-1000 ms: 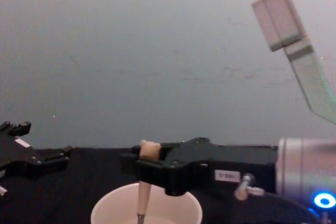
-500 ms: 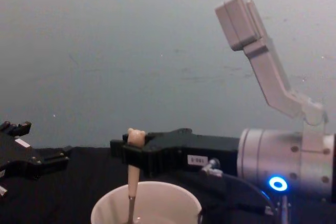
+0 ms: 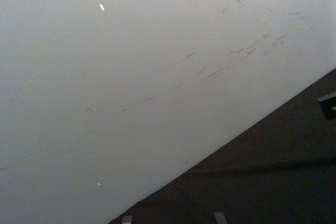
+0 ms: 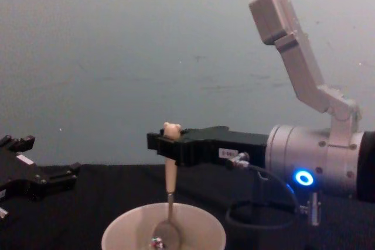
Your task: Pick up the stirring spoon with one hand, stir inside the cup, then place it back in its original position.
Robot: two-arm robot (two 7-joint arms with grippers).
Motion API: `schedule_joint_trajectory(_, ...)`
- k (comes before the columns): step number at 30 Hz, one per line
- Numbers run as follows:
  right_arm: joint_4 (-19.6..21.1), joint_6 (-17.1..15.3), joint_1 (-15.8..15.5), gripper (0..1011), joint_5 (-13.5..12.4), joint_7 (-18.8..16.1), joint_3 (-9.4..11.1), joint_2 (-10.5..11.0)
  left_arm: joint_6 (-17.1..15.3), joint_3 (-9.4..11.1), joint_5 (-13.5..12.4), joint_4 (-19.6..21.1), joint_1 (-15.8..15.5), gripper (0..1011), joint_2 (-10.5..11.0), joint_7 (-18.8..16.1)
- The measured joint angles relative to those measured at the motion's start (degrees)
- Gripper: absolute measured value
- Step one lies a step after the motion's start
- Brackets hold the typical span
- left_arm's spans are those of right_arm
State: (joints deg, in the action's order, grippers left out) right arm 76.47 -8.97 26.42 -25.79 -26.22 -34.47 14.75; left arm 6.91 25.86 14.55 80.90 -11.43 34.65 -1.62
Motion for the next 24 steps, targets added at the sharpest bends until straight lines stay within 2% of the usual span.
schedule_joint_trajectory(8, 1.09, -0.43, -0.84, 223, 0.13, -0.2, 1.41, 1.58, 0.0, 0.0, 0.0, 0.0, 0.0, 1001, 0.0, 0.0)
schedule_joint_trajectory(18, 7.34, -2.45, -4.53, 223, -1.95, -2.61, 2.74, 6.58, 0.0, 0.0, 0.0, 0.0, 0.0, 1001, 0.0, 0.0)
schedule_joint_trajectory(24, 10.11, -3.29, -6.14, 223, -3.4, -3.54, 2.77, 8.67, 0.0, 0.0, 0.0, 0.0, 0.0, 1001, 0.0, 0.0)
